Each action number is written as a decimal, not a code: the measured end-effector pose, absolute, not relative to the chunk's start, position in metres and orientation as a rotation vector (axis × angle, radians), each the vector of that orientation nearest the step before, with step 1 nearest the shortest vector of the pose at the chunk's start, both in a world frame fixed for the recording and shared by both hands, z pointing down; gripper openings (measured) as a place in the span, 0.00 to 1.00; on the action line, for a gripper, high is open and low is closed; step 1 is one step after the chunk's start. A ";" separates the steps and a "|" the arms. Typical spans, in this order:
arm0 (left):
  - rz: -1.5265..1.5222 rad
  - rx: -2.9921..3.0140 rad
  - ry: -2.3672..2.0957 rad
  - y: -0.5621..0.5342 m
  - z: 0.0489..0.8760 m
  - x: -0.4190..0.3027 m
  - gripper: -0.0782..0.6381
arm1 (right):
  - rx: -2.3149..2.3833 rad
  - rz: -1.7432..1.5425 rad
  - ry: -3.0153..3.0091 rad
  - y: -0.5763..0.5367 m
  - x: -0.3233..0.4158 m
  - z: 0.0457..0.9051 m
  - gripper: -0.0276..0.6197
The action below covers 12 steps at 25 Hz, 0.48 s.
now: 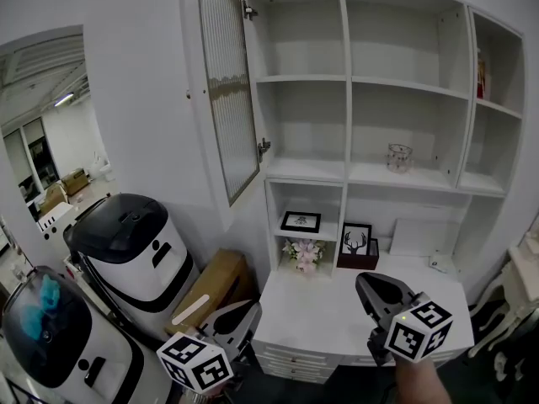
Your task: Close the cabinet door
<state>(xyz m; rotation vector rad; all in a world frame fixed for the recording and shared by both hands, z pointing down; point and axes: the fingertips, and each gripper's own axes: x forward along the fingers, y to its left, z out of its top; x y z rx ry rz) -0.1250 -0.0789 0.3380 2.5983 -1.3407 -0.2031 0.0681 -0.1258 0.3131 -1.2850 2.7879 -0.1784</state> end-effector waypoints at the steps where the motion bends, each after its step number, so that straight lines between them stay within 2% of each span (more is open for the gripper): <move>1: -0.203 2.594 -1.351 -0.082 0.337 -0.124 0.12 | -1.278 -0.179 2.793 -0.130 0.070 0.313 0.05; 12: -0.192 2.531 -1.477 -0.114 0.336 -0.110 0.12 | -1.168 -0.217 2.839 -0.177 0.083 0.315 0.05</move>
